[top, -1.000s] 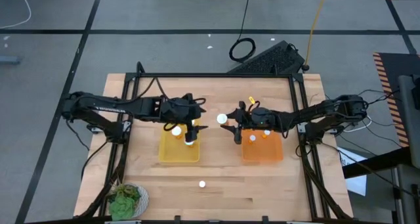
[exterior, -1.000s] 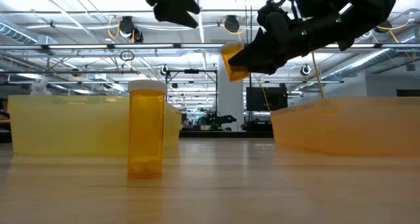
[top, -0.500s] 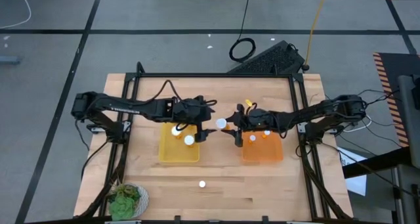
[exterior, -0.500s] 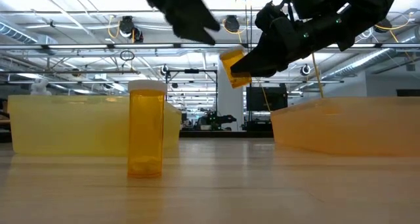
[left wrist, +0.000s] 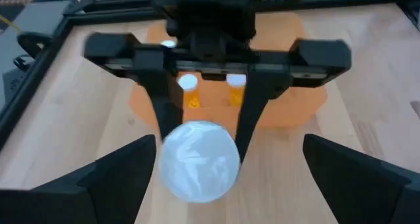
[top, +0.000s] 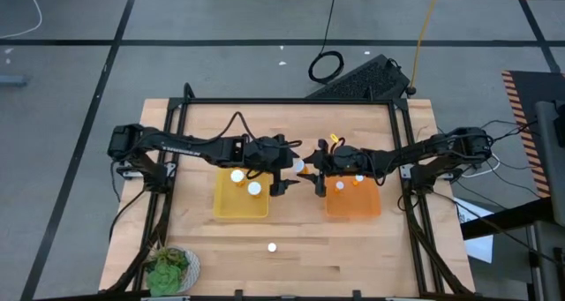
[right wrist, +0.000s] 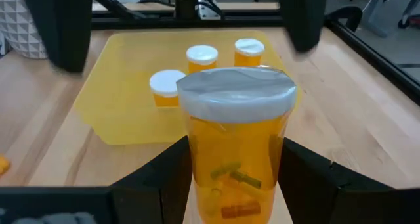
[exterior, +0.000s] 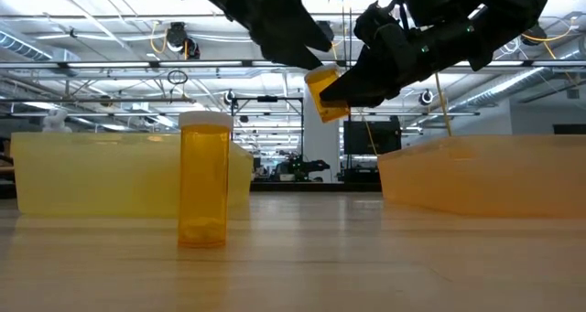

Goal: Pick and place medicine bottles into bin by pill shape (circle, oval)
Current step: Put the large orange pill bottle into the yellow bin

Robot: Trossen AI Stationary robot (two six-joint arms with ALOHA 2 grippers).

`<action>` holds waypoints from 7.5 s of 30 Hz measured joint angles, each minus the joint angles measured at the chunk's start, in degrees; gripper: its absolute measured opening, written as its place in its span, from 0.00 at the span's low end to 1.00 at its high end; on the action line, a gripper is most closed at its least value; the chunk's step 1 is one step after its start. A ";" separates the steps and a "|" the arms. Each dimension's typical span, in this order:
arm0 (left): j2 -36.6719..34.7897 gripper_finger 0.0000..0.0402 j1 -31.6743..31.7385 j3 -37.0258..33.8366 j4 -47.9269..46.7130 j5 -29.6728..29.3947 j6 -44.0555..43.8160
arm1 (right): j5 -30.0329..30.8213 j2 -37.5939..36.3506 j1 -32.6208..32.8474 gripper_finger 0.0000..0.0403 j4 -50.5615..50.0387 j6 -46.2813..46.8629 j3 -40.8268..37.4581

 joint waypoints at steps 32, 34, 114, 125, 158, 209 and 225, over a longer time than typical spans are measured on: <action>3.17 0.67 0.55 1.24 -1.61 1.38 2.94 | -1.64 0.02 0.84 0.48 1.60 -1.54 -0.02; 3.17 0.67 0.55 1.24 -1.18 1.39 2.88 | -1.64 0.02 0.92 0.48 1.63 -1.64 -0.02; -11.50 0.59 -3.96 1.11 -25.90 -8.36 -5.58 | -1.55 -10.47 1.66 0.78 -15.52 1.13 -0.09; -13.31 0.59 -10.32 1.11 -37.51 -14.11 -16.05 | -1.60 -10.46 1.95 0.78 -14.42 1.35 -0.04; -13.29 0.59 -14.62 -19.58 -34.30 -8.47 -29.85 | -1.62 -10.45 1.92 0.78 -14.18 1.88 -0.04; -13.29 0.60 -16.81 -20.99 -33.94 -7.55 -30.45 | -1.60 -10.45 1.92 0.78 -14.16 2.05 -0.04; -13.29 0.60 -17.72 -20.97 -34.18 -7.51 -30.97 | -1.64 -10.44 1.92 0.78 -14.24 2.69 -0.04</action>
